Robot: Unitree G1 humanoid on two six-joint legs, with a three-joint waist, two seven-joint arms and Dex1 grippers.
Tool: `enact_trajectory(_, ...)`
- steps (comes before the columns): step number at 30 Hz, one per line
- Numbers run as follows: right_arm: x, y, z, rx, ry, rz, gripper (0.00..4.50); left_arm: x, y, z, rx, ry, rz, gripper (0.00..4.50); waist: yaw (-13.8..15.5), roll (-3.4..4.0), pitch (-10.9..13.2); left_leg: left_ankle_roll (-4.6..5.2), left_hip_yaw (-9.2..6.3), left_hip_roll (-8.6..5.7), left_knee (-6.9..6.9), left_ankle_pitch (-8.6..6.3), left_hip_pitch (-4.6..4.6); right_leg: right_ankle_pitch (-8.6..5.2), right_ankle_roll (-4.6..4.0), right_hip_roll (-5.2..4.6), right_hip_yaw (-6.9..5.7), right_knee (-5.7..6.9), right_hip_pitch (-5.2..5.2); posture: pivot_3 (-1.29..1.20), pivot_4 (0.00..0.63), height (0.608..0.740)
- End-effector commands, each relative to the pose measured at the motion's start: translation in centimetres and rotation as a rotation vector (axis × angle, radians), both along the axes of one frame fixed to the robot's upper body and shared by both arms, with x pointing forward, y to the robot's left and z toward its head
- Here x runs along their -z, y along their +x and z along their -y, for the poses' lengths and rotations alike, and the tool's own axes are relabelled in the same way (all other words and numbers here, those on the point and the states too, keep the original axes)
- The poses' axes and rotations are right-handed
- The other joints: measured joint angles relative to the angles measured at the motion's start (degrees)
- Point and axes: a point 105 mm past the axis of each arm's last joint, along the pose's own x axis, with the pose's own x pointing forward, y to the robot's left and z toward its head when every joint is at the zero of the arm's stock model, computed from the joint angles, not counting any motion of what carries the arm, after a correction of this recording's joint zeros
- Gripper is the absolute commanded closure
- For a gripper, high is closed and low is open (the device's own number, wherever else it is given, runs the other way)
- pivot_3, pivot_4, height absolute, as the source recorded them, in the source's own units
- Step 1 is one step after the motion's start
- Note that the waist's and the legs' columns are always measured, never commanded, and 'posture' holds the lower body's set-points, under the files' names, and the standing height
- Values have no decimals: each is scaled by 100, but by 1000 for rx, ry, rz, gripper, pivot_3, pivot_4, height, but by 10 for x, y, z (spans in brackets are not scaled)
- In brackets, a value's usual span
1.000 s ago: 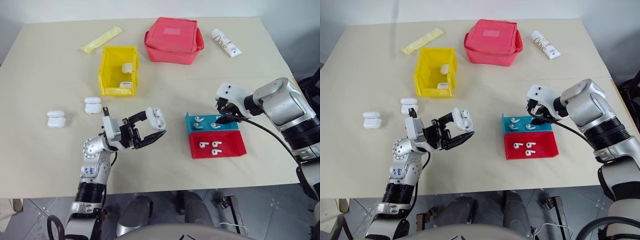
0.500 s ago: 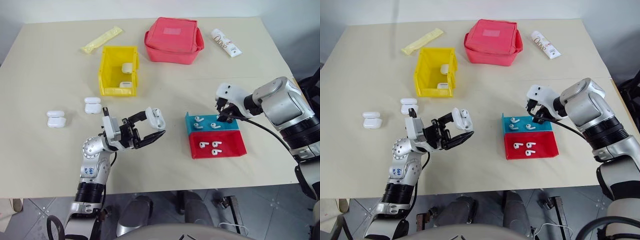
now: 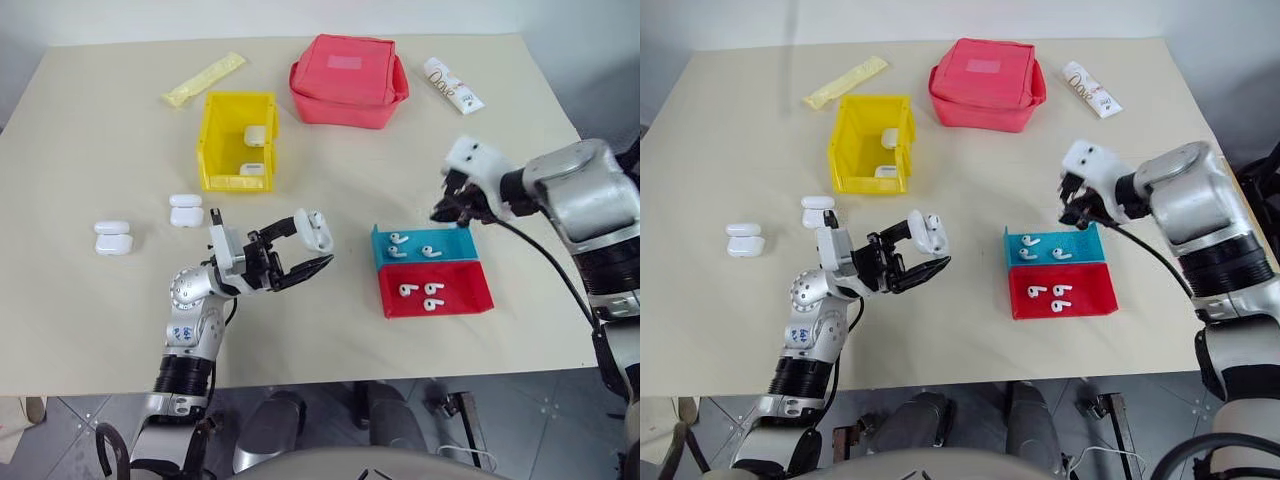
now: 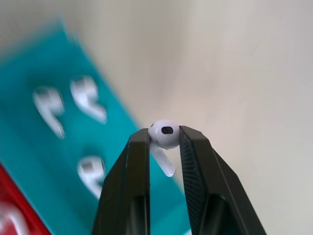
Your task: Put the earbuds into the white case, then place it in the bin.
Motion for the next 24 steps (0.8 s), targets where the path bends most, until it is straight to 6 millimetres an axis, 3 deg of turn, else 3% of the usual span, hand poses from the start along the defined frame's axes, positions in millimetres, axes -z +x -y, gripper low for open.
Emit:
enact_trajectory(1, -24, -34, -15, -104, 248, 28, 4013, -6, 3, 6, 47, -5, 33, 1756, 48, -7, -4, 1, -10, 2, 0, 1, -2, 0, 0, 0, -9, -3, 3, 0, 150, 740)
enact_trajectory(7, -58, -89, -53, -201, 728, 29, 4013, -7, 12, 19, 152, 15, 36, 1756, 4, 1, -12, 1, -3, 2, 8, 4, -3, 6, -2, -1, 1, 6, 0, 0, 150, 740)
enact_trajectory(11, -56, -114, -72, -220, 893, 5, 4013, -10, 17, 30, 217, 26, 46, 1756, -4, 2, -22, -1, -6, 4, 3, 4, -1, 5, -4, 3, -1, 8, -3, 0, 150, 740)
enact_trajectory(15, -48, -125, -84, -194, 963, 1, 4013, -13, 21, 38, 258, 27, 56, 1756, -1, 4, -24, 9, -8, -12, 4, 10, -2, 6, -4, 9, -6, 15, -4, 0, 150, 740)
enact_trajectory(24, -32, -119, -96, -143, 981, -12, 4013, -22, 16, 45, 337, 21, 78, 1756, -148, 10, -28, 12, -2, -13, 1, 11, 1, 6, -3, 9, -7, 18, -5, 0, 150, 740)
